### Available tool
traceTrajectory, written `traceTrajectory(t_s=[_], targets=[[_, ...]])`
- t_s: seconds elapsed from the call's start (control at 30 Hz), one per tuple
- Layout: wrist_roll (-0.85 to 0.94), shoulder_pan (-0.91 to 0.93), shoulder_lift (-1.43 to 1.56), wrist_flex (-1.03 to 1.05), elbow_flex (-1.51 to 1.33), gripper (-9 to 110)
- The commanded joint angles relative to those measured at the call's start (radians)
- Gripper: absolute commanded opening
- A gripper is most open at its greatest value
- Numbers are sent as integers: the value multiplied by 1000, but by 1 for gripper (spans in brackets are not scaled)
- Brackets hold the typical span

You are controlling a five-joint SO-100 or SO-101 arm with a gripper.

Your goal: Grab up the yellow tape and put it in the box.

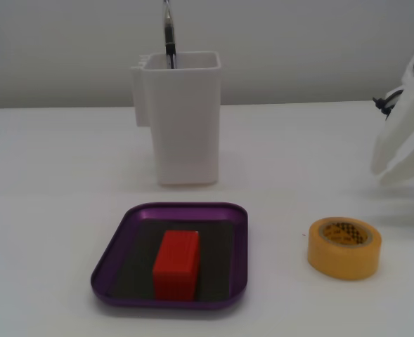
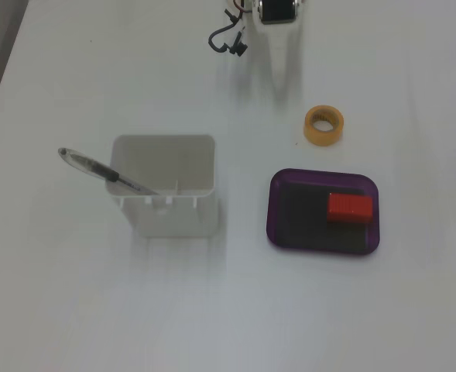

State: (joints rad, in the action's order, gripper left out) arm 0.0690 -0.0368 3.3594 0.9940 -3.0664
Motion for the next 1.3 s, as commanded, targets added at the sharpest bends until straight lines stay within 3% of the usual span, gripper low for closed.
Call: traceTrajectory(t_s=[0.0, 0.17, 0.47, 0.7, 0.9, 1.27], targets=[[-6, 3, 84, -26, 114, 0], [-6, 3, -23, -23, 264, 0], [-8, -9, -726, -21, 652, 0], [-6, -12, -1100, -18, 850, 18], [-6, -23, -1215, -18, 884, 22], [-3, -272, -1235, -31, 874, 22]])
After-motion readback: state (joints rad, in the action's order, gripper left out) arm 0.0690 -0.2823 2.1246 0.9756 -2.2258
